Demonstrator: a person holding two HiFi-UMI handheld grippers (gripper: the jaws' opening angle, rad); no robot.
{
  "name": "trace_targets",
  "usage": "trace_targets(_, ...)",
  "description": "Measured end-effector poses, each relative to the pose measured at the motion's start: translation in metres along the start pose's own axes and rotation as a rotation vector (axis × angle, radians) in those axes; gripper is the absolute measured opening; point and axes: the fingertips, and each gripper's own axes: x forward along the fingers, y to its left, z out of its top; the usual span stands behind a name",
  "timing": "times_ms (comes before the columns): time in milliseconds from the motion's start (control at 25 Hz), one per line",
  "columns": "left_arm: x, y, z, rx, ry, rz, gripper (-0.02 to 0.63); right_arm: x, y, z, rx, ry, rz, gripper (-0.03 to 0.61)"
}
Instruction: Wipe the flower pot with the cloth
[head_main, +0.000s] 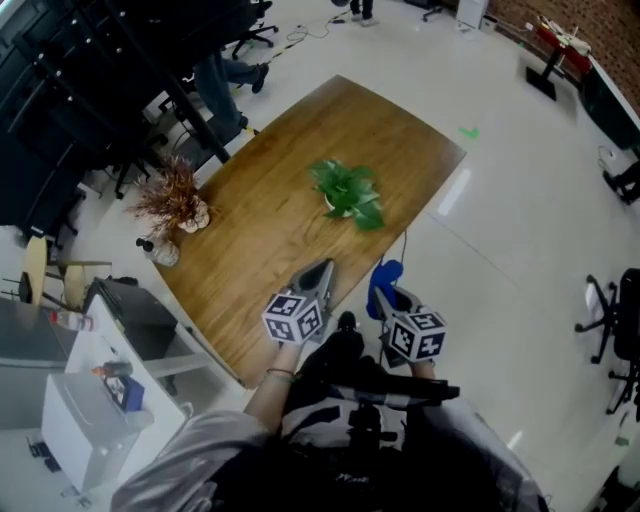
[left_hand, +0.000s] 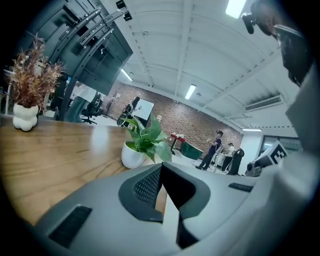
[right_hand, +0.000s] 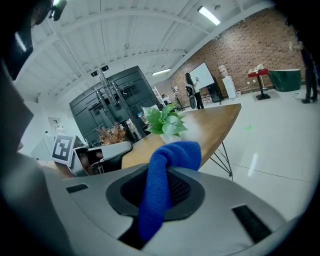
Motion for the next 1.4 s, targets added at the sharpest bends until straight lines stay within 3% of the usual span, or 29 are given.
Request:
trace_targets(520,0.084,0.05,0.015,-0.084,0.024,-0.009,0.006,0.026,-0.065,0.072,-0.005,-0.045,-0.131,0.057)
trace_targets(720,0.088,0.055,0.007,-0.127,0.041,0.013,0.006,0.033,-0.083,0.085,-0.118,0.006,-0.146,0.057)
trace_targets(880,0.092,0.053,0.011,-0.145,0.034,0.026,0.006,0.043,-0.093,0.11,-0.227,0.025,-0.095,0.057)
trace_targets(1000,0.098,0.058,0.011,-0.157,0.024,0.051,0.006,0.061,-0.098,0.128,-0.267,0.038,-0.02,0.057)
trace_targets(1240,0.106,0.07,0.024,-0.187,-0.018,0.116,0.006,0.109,-0.099,0.163,-0.464,0.098,0.132,0.057)
trace_targets(1400,0.107,0.074,0.025,-0.19,-0.015,0.155,0.006,0.136,-0.1,0.173,-0.542,0.14,0.211,0.057)
